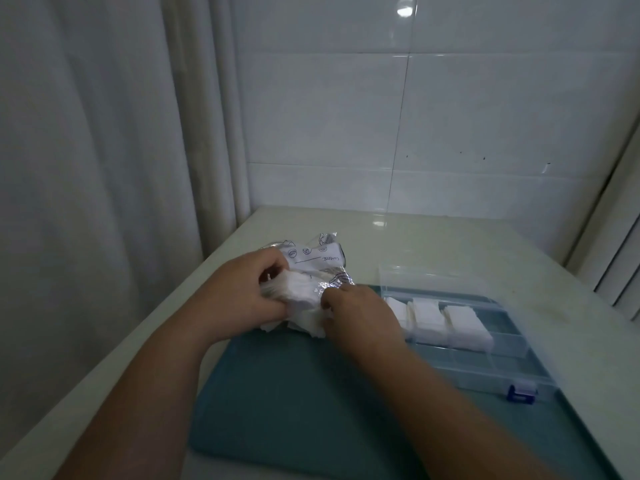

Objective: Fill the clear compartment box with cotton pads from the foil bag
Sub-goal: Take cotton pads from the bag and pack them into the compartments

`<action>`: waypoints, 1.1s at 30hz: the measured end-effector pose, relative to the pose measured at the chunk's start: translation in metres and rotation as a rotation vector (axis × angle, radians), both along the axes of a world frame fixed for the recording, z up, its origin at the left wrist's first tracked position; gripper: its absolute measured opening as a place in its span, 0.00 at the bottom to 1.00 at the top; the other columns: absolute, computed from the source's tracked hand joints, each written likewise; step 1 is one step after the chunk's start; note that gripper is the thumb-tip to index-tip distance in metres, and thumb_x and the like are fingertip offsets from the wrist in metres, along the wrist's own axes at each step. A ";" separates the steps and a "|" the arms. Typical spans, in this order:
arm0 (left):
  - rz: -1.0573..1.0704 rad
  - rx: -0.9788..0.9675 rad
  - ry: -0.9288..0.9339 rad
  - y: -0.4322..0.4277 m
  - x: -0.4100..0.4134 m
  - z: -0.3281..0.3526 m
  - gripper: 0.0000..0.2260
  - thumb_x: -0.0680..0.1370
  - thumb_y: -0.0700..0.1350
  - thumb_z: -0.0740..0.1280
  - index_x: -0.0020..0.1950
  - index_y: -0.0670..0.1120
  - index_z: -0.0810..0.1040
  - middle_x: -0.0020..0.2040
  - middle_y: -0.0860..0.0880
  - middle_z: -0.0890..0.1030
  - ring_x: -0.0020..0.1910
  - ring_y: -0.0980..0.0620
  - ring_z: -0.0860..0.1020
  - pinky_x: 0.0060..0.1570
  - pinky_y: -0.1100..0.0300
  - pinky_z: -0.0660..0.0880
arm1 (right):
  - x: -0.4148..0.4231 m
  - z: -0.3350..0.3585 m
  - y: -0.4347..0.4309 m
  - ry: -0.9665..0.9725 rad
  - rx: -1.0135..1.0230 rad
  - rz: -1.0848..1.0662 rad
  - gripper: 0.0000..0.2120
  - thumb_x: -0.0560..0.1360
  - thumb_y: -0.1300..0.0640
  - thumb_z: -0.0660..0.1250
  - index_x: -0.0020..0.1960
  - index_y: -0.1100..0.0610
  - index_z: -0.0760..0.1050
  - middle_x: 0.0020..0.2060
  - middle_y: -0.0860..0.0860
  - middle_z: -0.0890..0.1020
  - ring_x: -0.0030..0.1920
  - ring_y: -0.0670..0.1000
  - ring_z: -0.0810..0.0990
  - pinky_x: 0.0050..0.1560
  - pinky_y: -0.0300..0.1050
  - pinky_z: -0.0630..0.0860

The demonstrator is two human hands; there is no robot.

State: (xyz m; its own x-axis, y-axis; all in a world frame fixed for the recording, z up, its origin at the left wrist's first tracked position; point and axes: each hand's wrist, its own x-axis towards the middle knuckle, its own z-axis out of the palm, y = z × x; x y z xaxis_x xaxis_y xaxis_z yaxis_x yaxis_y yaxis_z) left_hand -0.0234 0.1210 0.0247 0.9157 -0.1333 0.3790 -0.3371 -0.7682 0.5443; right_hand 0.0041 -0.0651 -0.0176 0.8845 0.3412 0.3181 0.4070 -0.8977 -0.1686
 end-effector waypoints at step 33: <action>0.069 -0.795 0.199 -0.128 0.041 -0.020 0.11 0.70 0.41 0.74 0.47 0.55 0.78 0.48 0.50 0.82 0.48 0.49 0.81 0.50 0.47 0.81 | -0.006 0.036 -0.121 0.473 0.928 -0.125 0.26 0.67 0.72 0.71 0.55 0.47 0.72 0.47 0.52 0.80 0.40 0.56 0.81 0.33 0.39 0.78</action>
State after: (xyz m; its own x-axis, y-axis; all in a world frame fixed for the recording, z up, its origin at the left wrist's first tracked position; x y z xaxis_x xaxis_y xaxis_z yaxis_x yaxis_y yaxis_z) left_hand 0.0176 -0.0071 0.0046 0.9721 0.1656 0.1662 -0.1430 -0.1433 0.9793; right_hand -0.0018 -0.1863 0.0182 0.9991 0.0377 0.0210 0.0334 -0.3656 -0.9302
